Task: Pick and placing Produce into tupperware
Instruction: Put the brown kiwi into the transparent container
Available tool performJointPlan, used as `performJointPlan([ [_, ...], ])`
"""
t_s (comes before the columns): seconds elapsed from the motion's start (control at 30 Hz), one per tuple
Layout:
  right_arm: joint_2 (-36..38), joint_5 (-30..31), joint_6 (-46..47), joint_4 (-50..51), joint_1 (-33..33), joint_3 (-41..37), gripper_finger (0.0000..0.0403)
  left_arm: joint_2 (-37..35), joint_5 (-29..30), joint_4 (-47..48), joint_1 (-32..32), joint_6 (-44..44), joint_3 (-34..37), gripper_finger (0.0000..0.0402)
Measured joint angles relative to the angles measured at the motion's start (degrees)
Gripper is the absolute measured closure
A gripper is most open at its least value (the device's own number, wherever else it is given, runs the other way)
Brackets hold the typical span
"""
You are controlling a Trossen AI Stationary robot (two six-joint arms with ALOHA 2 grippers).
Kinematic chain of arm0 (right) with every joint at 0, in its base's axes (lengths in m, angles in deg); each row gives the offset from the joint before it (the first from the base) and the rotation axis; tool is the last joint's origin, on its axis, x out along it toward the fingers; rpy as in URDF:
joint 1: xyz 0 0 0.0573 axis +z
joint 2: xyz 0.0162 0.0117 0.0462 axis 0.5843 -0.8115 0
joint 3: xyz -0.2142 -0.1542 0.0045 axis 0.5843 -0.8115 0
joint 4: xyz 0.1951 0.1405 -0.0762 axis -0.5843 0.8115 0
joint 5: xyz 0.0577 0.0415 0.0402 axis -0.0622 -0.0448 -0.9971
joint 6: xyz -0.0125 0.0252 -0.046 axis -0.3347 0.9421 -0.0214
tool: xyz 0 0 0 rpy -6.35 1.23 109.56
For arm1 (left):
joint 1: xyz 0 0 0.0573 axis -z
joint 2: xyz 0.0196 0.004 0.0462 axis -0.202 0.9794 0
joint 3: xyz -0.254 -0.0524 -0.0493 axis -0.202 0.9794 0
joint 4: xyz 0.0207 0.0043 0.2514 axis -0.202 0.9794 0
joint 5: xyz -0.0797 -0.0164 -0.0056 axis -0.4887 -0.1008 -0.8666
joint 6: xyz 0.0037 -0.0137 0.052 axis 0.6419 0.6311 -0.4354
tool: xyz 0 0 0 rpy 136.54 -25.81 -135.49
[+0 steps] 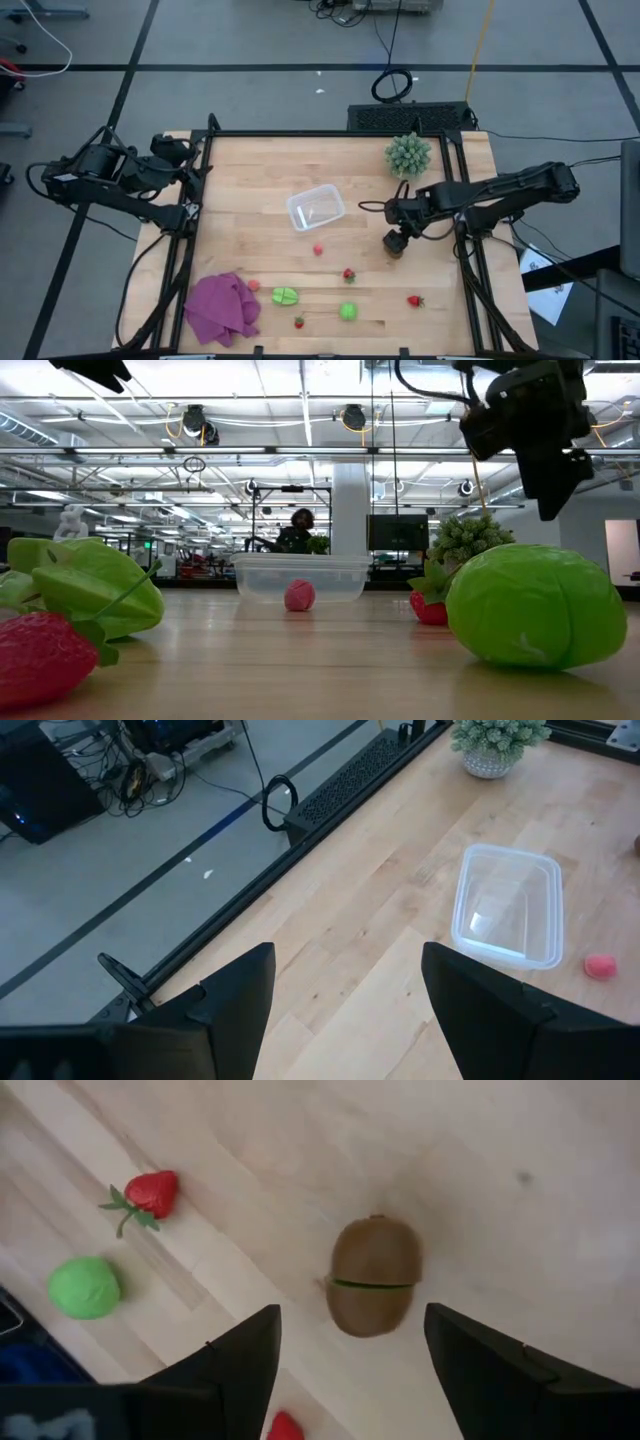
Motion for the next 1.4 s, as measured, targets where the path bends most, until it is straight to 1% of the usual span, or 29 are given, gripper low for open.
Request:
performJointPlan([
  [0.13, 0.00, -3.14, 1.73, -6.41, 0.95, -4.68, 0.0162, 0.00, -0.01, -0.02, 0.02, 0.00, 0.00, 0.0144],
  [0.33, 0.00, -3.07, 1.83, -6.67, 1.24, -7.99, 0.0162, 0.00, 0.00, -0.02, 0.00, 0.00, 0.00, 0.0144],
  [0.7, 0.00, -2.70, 1.58, -9.33, 1.22, -8.35, 0.0163, 0.00, 0.00, -0.07, 0.00, 0.26, 0.00, 0.0144],
  [0.97, 0.00, 0.11, 1.22, -9.36, 1.20, -8.37, 0.0163, 0.00, 0.00, -0.09, 0.00, 0.21, 0.00, 0.0144],
  [1.4, -0.46, 0.38, -0.04, -10.08, 0.74, -9.07, 0.0163, -0.02, 0.01, -0.09, 0.02, 0.22, 0.00, 0.0144],
])
